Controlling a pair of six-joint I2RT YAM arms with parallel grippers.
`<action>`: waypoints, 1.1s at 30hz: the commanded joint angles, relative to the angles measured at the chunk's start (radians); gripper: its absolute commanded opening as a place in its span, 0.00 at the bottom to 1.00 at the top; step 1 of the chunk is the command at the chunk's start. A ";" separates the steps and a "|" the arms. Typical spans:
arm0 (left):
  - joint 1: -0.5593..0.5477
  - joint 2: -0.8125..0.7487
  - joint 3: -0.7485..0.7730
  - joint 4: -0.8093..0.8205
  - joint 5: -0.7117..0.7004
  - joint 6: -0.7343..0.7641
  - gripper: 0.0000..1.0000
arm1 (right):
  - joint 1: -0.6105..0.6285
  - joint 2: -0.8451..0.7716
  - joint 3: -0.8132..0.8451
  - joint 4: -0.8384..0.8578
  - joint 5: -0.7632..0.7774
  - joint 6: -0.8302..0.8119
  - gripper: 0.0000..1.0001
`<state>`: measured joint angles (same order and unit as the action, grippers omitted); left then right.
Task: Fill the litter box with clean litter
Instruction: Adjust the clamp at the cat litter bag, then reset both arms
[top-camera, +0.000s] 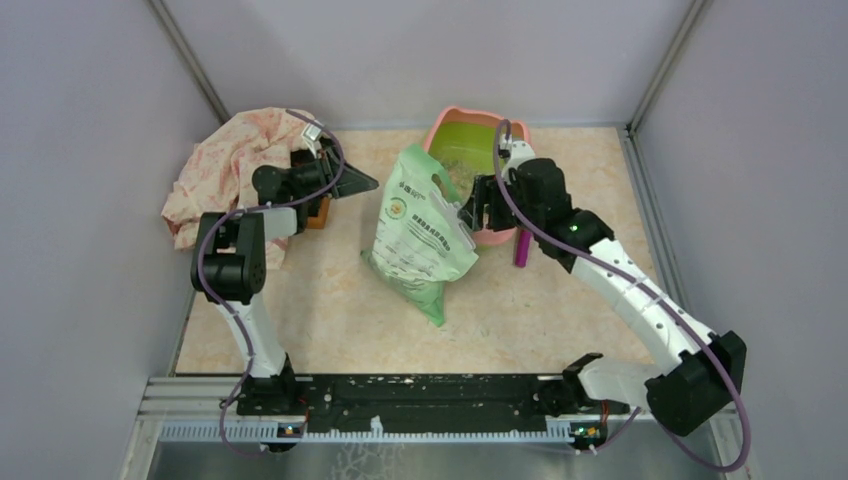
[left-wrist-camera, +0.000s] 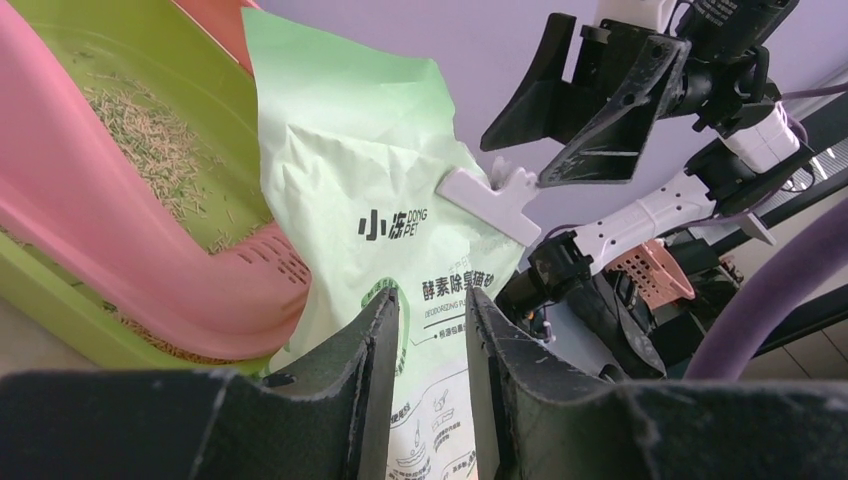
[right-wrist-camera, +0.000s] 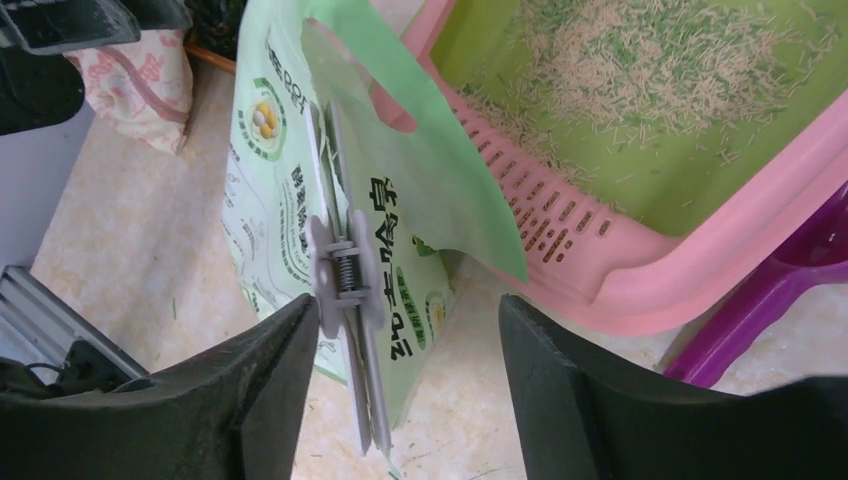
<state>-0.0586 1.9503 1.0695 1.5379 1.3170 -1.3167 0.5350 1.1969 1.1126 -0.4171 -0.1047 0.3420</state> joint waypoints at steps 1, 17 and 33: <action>0.015 -0.073 0.039 -0.025 -0.036 0.050 0.38 | -0.043 -0.094 0.024 0.057 -0.059 -0.008 0.70; 0.022 -0.535 0.112 -1.396 -0.427 0.799 0.99 | -0.078 -0.262 -0.012 -0.030 0.074 -0.080 0.91; 0.022 -0.818 -0.159 -1.584 -0.682 0.879 0.99 | -0.347 -0.077 -0.150 -0.046 0.190 -0.023 0.75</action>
<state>-0.0410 1.1137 0.9222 -0.0395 0.6518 -0.4507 0.3103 0.9955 0.9798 -0.5335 0.1230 0.2852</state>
